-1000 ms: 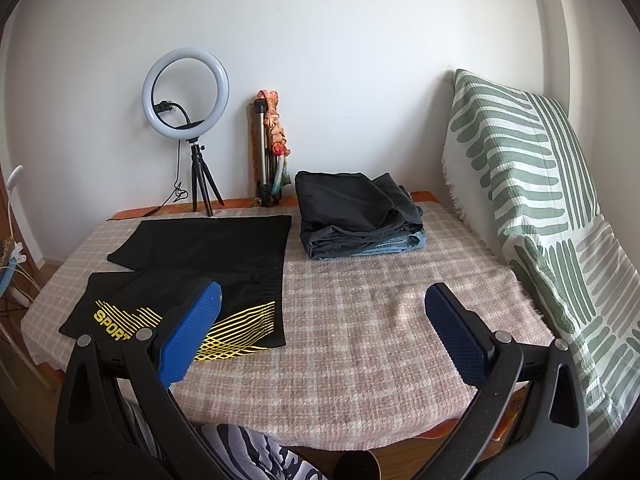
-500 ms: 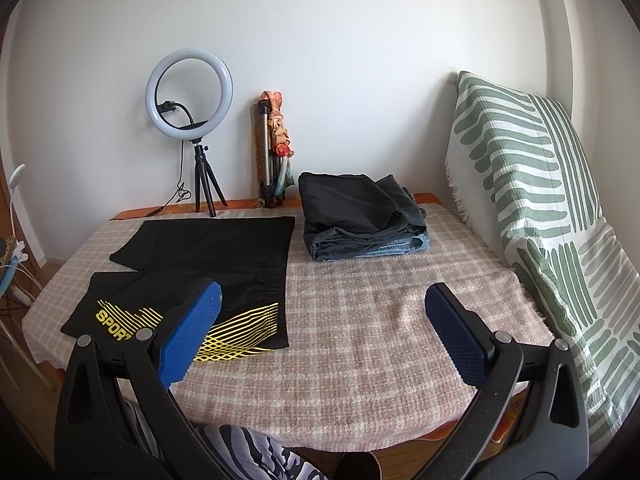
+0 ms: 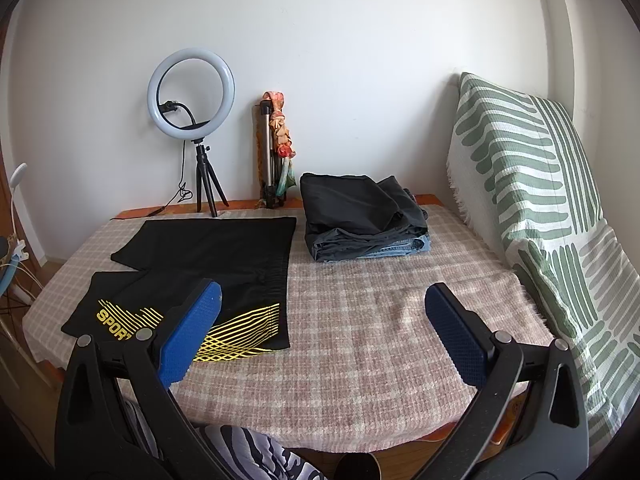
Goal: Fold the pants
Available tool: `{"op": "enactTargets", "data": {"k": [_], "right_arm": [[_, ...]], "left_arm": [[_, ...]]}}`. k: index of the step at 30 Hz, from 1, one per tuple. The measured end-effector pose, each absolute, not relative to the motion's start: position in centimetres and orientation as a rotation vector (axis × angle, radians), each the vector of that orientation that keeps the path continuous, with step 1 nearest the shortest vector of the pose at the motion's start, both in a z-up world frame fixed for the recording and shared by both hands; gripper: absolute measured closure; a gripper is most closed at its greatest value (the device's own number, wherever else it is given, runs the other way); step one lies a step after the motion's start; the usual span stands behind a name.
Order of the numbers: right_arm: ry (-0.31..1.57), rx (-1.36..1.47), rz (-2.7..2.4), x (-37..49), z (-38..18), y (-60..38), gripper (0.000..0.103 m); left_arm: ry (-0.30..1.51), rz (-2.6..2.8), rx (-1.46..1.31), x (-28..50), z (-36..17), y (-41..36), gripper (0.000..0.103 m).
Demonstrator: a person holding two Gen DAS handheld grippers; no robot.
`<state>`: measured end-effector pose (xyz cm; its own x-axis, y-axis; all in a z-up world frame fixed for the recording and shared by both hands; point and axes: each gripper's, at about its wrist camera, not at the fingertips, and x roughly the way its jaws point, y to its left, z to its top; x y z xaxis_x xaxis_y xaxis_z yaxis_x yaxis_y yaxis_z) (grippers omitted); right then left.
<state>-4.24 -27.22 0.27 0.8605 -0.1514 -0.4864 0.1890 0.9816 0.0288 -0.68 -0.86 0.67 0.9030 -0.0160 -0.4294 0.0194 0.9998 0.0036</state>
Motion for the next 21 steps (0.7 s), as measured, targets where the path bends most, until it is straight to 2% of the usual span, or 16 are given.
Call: {"op": "enactTargets", "data": {"k": [21], "right_arm": [[0.508, 0.075, -0.176, -4.16, 0.01, -27.03, 0.0]], "left_arm": [[0.449, -0.025, 0.013, -0.5, 0.17, -1.17, 0.001]]}}
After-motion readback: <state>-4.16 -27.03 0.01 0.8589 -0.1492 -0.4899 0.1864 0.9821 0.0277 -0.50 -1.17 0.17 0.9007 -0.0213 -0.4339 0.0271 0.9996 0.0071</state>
